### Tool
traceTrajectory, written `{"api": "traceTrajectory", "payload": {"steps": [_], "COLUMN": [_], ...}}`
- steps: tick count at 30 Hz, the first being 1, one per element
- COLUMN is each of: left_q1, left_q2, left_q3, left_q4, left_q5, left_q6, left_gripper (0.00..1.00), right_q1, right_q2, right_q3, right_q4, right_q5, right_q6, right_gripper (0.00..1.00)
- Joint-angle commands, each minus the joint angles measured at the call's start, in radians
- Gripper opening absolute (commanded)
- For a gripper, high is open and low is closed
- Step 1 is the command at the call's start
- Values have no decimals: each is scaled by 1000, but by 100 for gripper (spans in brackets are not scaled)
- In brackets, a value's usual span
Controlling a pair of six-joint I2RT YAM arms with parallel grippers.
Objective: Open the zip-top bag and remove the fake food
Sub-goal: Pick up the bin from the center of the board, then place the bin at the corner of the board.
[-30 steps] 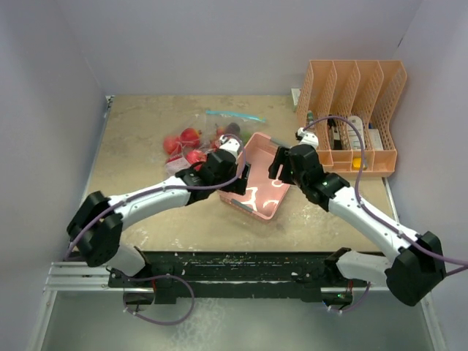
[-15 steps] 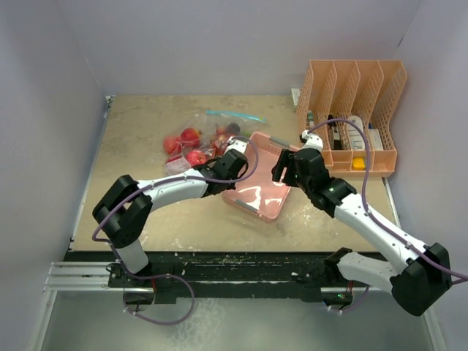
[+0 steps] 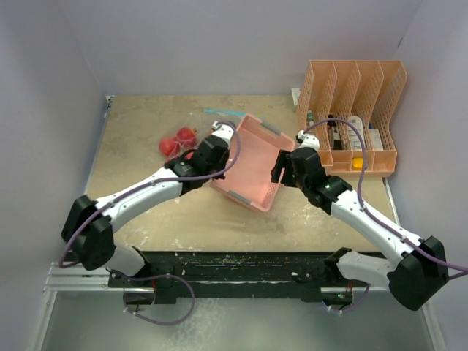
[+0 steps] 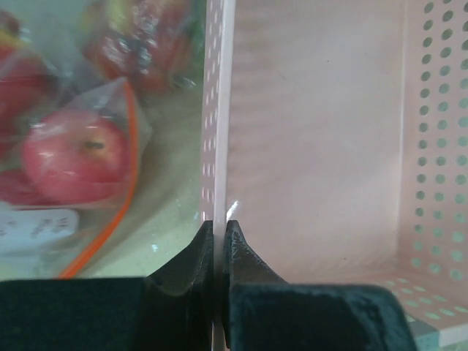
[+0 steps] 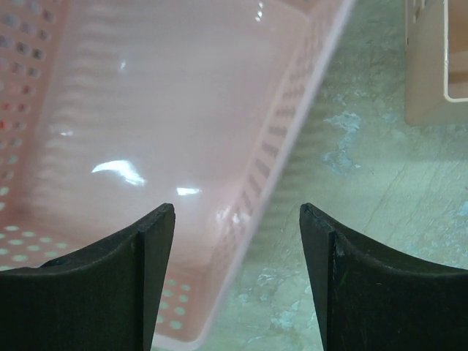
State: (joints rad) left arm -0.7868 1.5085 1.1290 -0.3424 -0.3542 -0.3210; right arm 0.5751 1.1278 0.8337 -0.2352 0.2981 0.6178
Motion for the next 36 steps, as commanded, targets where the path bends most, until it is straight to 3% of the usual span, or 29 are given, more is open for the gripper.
{"api": "traceTrajectory", "payload": {"steps": [1, 8, 18, 26, 36], "left_q1": [110, 382, 809, 974, 1018], "left_q2": [-155, -231, -175, -93, -10], "left_q3": [93, 125, 210, 208, 155], "left_q4": [-7, -16, -10, -4, 8], "left_q5": [54, 147, 199, 118, 62], "left_q6": [10, 14, -69, -109, -106], "left_gripper": [0, 0, 0, 0, 0], "right_q1": [-4, -3, -3, -3, -3], "right_q2": [-8, 16, 58, 93, 109], "right_q3": [46, 43, 63, 102, 139], "right_q4": [13, 33, 71, 71, 66], "right_q5": [23, 8, -34, -43, -59], "right_q6": [-6, -19, -60, -103, -126], "right_gripper": [71, 71, 71, 71, 72]}}
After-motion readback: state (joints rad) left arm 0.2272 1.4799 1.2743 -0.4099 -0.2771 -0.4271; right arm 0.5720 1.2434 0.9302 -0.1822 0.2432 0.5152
